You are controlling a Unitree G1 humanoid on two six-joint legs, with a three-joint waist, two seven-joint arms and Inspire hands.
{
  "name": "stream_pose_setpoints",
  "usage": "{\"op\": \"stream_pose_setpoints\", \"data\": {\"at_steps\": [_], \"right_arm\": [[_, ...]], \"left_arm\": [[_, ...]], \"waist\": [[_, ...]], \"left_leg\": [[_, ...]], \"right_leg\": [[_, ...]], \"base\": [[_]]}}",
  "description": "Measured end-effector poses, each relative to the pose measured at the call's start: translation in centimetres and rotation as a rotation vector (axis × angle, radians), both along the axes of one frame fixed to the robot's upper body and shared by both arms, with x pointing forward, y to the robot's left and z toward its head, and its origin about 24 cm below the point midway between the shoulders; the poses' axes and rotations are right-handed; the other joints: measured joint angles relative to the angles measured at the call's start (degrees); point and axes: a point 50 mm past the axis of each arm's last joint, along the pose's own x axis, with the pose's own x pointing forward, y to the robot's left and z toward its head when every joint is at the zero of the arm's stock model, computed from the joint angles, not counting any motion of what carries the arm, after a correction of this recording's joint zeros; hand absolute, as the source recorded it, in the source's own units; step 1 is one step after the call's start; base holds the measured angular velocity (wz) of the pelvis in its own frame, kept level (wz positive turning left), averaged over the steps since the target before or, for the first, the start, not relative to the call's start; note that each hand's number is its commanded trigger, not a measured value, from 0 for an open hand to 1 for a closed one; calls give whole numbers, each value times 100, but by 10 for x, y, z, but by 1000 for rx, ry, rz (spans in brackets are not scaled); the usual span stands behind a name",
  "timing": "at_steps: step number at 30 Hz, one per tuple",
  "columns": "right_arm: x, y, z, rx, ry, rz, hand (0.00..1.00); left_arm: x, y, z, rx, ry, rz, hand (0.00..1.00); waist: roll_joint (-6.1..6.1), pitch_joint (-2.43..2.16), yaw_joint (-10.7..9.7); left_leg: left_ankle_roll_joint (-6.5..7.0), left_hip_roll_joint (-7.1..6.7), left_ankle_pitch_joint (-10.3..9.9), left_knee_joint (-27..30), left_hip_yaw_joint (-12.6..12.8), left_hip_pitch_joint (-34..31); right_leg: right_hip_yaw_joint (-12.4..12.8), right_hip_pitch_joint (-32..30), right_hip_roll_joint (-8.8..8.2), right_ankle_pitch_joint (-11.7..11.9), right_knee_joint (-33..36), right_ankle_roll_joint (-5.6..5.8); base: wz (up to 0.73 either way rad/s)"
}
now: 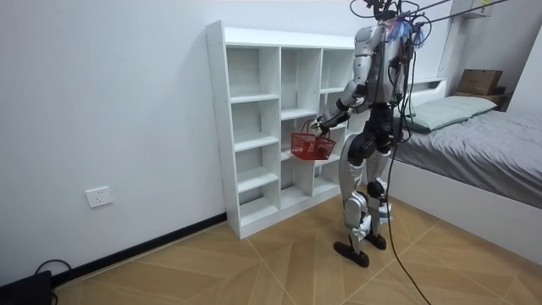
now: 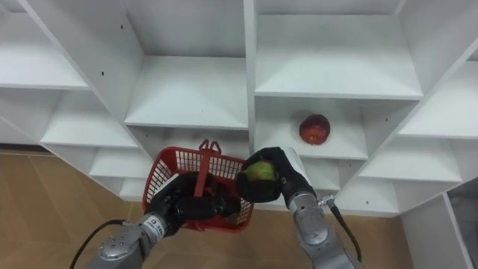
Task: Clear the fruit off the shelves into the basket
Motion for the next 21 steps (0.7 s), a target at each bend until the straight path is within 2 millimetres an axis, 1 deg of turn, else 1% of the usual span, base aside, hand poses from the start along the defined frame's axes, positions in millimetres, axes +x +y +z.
{"op": "stream_pose_setpoints", "data": {"at_steps": [2,5,13,15,21], "right_arm": [[1,0,1,-1,-5,2,100],[2,2,1,-7,-9,8,100],[10,7,9,-2,-51,2,100],[13,13,12,10,-66,9,100],[19,20,18,76,-80,-16,100]], "left_arm": [[1,-1,1,-3,-7,-1,100],[3,-3,5,-12,-25,-6,100],[4,-6,6,-15,-28,-15,100],[4,-9,7,-13,-32,-34,100],[2,-16,6,-13,-30,-69,100]], "waist": [[3,24,0],[-1,31,-2],[-12,37,-2],[-25,45,-4],[-70,72,-18]], "left_leg": [[0,1,0,0,-1,-10],[0,3,0,-5,2,-48],[-1,7,0,0,12,-124],[-1,7,1,1,16,-122],[-2,7,1,9,21,-114]], "right_leg": [[-1,-6,2,0,0,0],[7,-45,6,0,-1,-1],[63,-125,11,2,-6,-3],[65,-125,10,2,-6,-3],[53,-110,8,2,-8,-3]], "base": [[0],[-1],[-1],[0],[0]]}}
